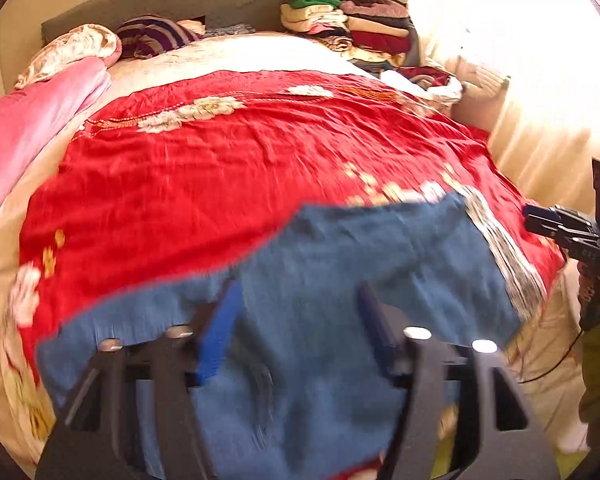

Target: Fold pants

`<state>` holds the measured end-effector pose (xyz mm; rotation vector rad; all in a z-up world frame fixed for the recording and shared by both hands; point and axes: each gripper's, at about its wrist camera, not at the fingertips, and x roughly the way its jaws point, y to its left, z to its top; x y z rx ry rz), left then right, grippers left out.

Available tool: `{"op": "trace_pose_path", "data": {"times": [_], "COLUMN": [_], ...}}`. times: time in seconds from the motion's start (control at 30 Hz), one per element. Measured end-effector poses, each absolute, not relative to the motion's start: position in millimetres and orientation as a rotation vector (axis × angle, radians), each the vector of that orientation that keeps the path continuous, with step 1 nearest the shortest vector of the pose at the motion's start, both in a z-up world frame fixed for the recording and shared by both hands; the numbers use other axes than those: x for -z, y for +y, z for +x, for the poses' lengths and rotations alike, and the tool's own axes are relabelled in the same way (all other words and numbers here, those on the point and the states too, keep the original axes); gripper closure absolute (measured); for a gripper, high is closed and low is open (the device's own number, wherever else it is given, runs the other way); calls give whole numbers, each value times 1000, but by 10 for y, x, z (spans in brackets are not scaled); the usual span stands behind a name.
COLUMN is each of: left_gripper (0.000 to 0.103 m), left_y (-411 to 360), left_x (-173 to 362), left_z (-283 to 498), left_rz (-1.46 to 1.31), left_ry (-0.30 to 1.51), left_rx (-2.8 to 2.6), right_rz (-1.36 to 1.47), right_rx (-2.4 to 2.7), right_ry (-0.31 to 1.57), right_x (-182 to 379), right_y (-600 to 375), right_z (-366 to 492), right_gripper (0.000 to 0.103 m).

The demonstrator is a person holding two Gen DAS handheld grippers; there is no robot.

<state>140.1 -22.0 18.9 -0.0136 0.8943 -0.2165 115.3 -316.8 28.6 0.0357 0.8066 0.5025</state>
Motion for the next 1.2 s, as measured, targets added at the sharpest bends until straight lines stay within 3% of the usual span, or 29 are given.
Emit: {"op": "trace_pose_path", "data": {"times": [0.43, 0.5, 0.53, 0.57, 0.6, 0.63, 0.73, 0.97, 1.2], "left_gripper": [41, 45, 62, 89, 92, 92, 94, 94, 94], "left_y": [-241, -250, -252, -246, -235, -224, -218, -369, -329], "left_x": [498, 599, 625, 644, 651, 650, 532, 172, 561], "left_z": [2466, 2480, 2464, 2449, 2434, 2419, 2349, 2389, 2569], "left_rz": [-214, -270, -293, -332, -370, -382, -385, -267, -202], "left_ry": [1038, 1056, 1053, 1054, 1053, 1046, 996, 887, 956], "left_rx": [332, 361, 373, 406, 436, 436, 422, 374, 262], "right_rz": [300, 303, 306, 304, 296, 289, 259, 132, -3], "right_rx": [-495, -505, -511, -517, -527, -533, -580, -538, -480], "right_ry": [984, 1001, 1006, 999, 988, 982, 961, 756, 900], "right_x": [354, 453, 491, 516, 520, 516, 484, -60, 323], "right_y": [-3574, -3561, -3554, -3547, -3539, -3526, -3454, -3474, -3233], "right_z": [2105, 2115, 2125, 2104, 2080, 2066, 1984, 1922, 2382], "right_gripper": [69, 69, 69, 69, 70, 78, 90, 91, 89]}}
